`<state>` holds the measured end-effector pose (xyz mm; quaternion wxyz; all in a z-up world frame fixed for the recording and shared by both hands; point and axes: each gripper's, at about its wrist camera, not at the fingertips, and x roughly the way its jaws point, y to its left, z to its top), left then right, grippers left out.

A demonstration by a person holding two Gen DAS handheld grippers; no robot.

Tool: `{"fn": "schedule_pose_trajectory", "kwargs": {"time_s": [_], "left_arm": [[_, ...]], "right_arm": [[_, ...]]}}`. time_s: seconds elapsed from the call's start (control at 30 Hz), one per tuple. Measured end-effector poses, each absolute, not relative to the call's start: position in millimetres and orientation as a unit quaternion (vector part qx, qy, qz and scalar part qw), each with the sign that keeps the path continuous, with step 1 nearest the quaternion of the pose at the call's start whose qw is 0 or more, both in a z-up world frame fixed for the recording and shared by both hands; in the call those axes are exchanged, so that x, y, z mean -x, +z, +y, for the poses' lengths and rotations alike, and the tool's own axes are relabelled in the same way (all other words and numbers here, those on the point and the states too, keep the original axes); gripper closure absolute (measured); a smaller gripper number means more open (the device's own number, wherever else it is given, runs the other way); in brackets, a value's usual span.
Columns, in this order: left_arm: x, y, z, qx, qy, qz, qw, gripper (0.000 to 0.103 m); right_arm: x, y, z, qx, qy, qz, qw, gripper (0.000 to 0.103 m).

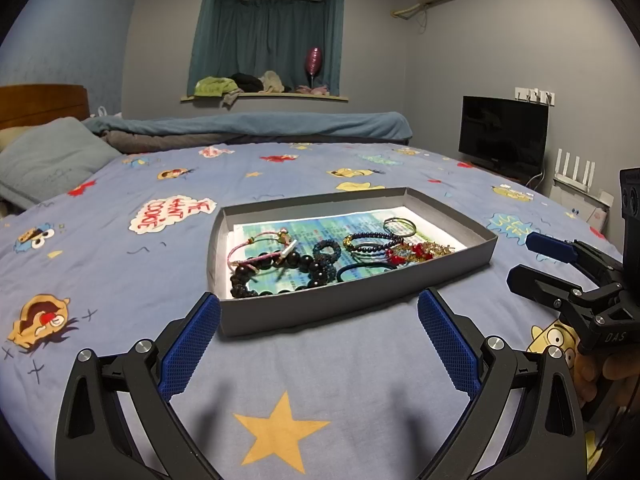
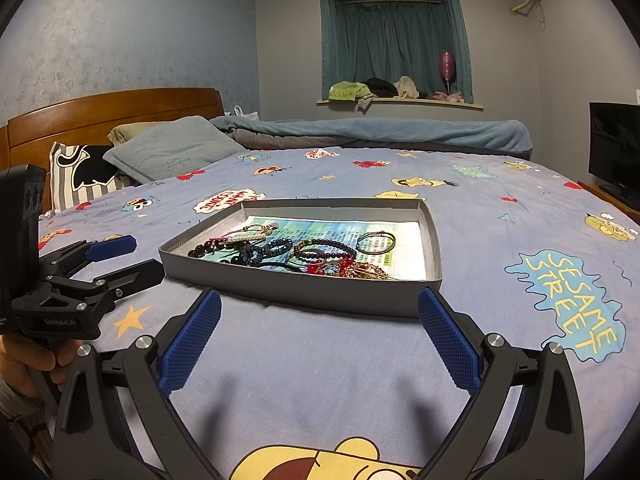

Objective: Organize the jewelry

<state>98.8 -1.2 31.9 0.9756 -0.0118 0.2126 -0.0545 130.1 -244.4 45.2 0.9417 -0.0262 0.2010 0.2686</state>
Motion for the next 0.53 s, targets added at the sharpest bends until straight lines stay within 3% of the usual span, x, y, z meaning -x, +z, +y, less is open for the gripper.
{"fn": "schedule_pose_trajectory", "kwargs": {"time_s": [0.53], "left_arm": [[-101.1, 29.5, -0.5, 0.006, -0.052, 0.218, 0.975, 0.005]], "right_arm": [[-132.1, 44.5, -245.1, 0.022, 0.269, 0.203, 0.941, 0.006]]}}
